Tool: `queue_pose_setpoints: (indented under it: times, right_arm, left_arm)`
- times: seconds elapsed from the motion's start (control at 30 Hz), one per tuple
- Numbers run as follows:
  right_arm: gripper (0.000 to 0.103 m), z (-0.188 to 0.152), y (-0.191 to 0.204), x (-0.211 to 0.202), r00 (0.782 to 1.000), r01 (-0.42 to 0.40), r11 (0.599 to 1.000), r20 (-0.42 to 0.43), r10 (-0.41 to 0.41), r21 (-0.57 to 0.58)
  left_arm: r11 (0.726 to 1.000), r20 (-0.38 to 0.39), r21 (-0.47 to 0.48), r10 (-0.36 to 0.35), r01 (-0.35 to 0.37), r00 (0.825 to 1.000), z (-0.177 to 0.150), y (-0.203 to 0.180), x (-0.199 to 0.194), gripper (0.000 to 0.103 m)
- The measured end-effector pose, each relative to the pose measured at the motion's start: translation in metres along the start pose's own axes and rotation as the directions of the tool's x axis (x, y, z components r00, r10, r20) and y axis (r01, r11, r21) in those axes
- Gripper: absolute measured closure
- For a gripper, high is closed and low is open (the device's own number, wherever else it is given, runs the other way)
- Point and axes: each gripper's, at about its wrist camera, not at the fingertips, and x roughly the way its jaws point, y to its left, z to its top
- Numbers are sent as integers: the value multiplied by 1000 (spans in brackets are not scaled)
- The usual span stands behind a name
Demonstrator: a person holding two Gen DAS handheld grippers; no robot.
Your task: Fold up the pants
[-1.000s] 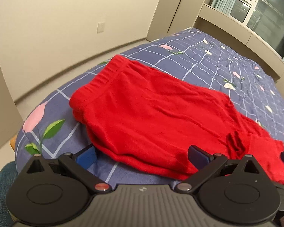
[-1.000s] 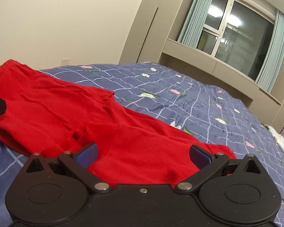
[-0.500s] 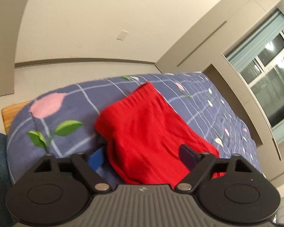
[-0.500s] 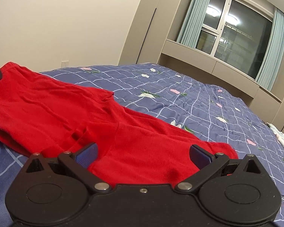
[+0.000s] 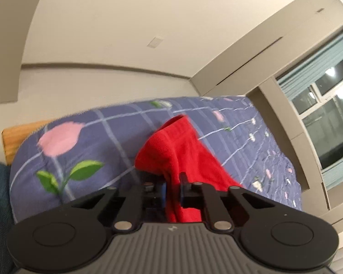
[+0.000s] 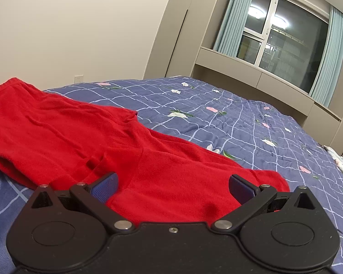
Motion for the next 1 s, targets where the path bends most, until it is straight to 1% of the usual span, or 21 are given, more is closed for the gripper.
queue_pose_setpoints:
  times: [0.07, 0.17, 0.2, 0.27, 0.3, 0.4, 0.47, 0.57, 0.63, 0.73, 0.77, 0.87, 0.93, 1.0]
  right_arm:
    - [0, 1, -4, 2, 1000, -21, 1000, -13, 21, 23]
    - [0, 6, -23, 0, 997, -73, 991, -19, 76, 116]
    - [1, 7, -28, -4, 998, -68, 988, -5, 69, 137]
    - [0, 10, -37, -19, 999, -33, 988, 36, 28, 154]
    - [0, 11, -42, -25, 998, -33, 987, 49, 25, 157]
    - [0, 12, -60, -49, 996, -39, 988, 82, 28, 147]
    - [0, 10, -72, -66, 995, -20, 989, 105, 5, 144]
    - [0, 2, -94, -87, 991, 32, 983, 122, -54, 179]
    - [0, -5, -107, -98, 987, 82, 975, 118, -108, 205]
    - [0, -17, -125, -106, 982, 144, 962, 88, -168, 231]
    - [0, -21, -131, -109, 979, 163, 956, 78, -187, 243]
    - [0, -29, -150, -117, 967, 225, 933, 55, -250, 282]
    - [0, -35, -162, -122, 953, 277, 909, 32, -301, 311]
    - [0, -42, -176, -128, 939, 318, 877, 5, -343, 360]
  left_arm:
    - [999, 20, 40, -23, 22, 1000, 1, -11, -2, 97]
    - [993, 42, 107, -57, 52, 997, 2, -32, -6, 98]
    - [989, 45, 131, -71, 64, 996, 3, -41, -7, 98]
    - [979, 48, 182, -98, 88, 994, 5, -61, -8, 99]
    - [974, 48, 204, -111, 99, 993, 6, -70, -8, 99]
    - [944, 44, 295, -171, 151, 984, 2, -109, -6, 99]
    - [907, 39, 373, -228, 198, 973, -6, -137, -7, 99]
    - [839, -5, 465, -317, 283, 948, -24, -177, -11, 99]
    - [790, -53, 514, -360, 335, 931, -40, -201, -10, 99]
    - [704, -145, 581, -403, 407, 904, -69, -236, -8, 99]
    - [674, -179, 603, -407, 426, 896, -80, -246, -7, 99]
    - [594, -272, 652, -396, 471, 877, -117, -273, 0, 99]
    - [553, -323, 672, -380, 493, 867, -142, -284, 6, 99]
    - [521, -367, 688, -349, 504, 862, -166, -292, 17, 99]
